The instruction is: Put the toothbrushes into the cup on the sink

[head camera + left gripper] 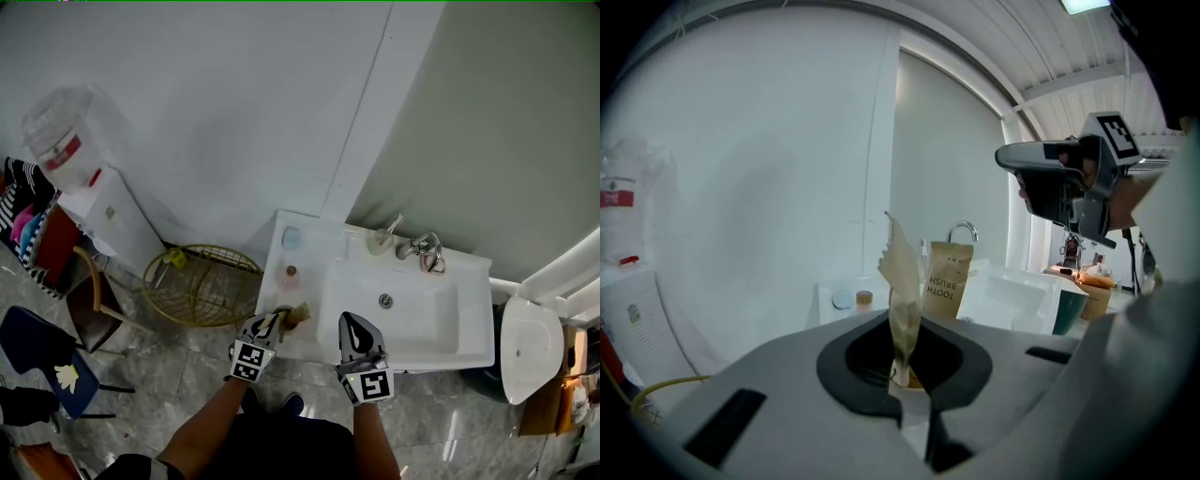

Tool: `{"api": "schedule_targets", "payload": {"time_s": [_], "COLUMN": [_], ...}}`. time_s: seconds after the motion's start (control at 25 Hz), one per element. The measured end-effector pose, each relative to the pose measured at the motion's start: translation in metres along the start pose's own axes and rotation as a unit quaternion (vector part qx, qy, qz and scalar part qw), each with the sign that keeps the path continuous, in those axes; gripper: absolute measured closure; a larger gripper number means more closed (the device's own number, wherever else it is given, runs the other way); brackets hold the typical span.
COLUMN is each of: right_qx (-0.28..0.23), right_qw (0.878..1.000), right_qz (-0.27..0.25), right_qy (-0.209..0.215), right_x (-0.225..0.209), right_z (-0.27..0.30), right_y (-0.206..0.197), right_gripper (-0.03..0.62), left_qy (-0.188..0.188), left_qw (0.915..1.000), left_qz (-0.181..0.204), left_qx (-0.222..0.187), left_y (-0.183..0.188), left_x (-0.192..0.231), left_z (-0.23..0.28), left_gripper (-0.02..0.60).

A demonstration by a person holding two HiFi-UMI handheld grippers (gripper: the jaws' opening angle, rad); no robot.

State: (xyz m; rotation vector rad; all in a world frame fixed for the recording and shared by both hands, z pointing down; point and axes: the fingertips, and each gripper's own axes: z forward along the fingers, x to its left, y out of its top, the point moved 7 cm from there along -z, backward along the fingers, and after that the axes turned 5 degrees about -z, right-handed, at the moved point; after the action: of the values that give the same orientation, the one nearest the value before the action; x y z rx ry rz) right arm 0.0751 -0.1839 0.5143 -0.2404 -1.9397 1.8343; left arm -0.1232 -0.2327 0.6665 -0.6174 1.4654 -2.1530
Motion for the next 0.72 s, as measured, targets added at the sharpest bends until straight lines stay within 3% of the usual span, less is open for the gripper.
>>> {"api": "schedule_targets", "payload": {"time_s": [0.36, 0.72], "right_qx": [0.001, 0.002], "right_qw": [1.000, 1.000], "right_qz": [0.004, 0.011], "right_qy": [0.005, 0.000], "right_x": [0.005, 0.001], "right_z": [-0.004, -0.004], "right_y": [-0.003, -0.005], "right_gripper": [0.568, 0.568], "left_qy": [0.005, 0.007], "left_qw": [0.9998, 0.9999], "left_qz": [0.004, -0.007], "left_qx": [0.020, 0.010], "left_y": [-0.010, -0.007], "left_x": [-0.001, 0.001], "left_z": [0.009, 0.010], "left_gripper": [0.552, 0.551]}}
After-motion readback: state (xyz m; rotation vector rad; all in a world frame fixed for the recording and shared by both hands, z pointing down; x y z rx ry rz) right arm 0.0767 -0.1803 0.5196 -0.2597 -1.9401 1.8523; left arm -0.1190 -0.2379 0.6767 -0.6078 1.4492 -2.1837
